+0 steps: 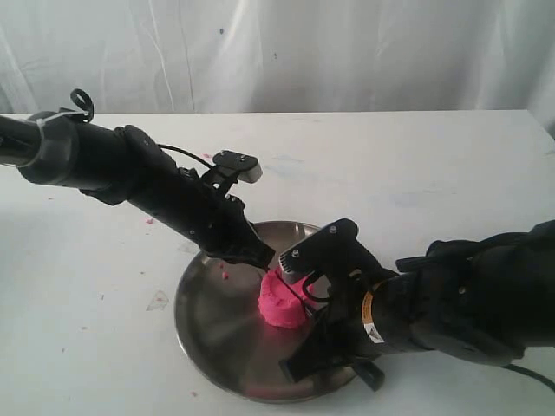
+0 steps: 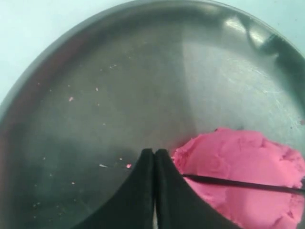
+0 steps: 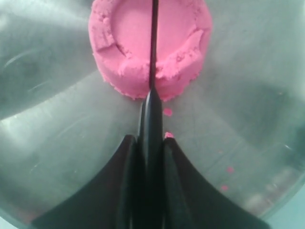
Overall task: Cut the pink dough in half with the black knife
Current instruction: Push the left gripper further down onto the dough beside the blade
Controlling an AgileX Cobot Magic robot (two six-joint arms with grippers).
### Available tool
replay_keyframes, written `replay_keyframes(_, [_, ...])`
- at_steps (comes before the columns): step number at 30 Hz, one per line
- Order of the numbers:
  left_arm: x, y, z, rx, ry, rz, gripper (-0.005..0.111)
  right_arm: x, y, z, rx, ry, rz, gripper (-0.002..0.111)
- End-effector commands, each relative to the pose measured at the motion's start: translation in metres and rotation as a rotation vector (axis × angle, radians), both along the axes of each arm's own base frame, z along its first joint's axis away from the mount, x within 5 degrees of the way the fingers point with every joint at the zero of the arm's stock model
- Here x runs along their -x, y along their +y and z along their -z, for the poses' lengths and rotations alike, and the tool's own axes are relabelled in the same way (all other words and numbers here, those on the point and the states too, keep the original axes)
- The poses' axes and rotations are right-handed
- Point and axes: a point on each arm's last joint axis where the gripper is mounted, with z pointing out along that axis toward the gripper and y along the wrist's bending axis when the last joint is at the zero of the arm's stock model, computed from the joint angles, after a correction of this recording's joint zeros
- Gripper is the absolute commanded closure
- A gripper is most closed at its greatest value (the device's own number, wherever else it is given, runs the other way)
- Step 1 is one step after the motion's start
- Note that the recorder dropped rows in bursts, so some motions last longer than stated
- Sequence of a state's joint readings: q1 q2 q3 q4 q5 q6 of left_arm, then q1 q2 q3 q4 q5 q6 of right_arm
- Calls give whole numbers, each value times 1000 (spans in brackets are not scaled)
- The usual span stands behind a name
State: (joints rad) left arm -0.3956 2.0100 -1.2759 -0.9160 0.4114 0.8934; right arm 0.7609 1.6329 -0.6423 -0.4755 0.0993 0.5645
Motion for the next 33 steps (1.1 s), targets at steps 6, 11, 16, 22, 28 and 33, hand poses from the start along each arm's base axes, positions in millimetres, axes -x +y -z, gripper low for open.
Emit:
replay_keyframes(6, [5, -7, 0, 16, 26, 31, 107, 0, -1, -6, -12, -28, -18, 108])
replay_keyframes(11, [5, -7, 0, 16, 27, 32, 107, 0, -1, -6, -12, -28, -18, 108])
replay_keyframes(16, [5, -7, 0, 17, 29, 33, 107, -1, 0, 1, 2, -10, -19, 108])
replay_keyframes(22, [5, -7, 0, 17, 29, 33, 107, -1, 0, 6, 9, 1, -22, 108])
replay_keyframes(28, [6, -7, 0, 18, 32, 36, 107, -1, 0, 7, 13, 3, -20, 108])
replay_keyframes(33, [7, -8, 0, 22, 43, 46, 107, -1, 0, 7, 13, 3, -20, 108])
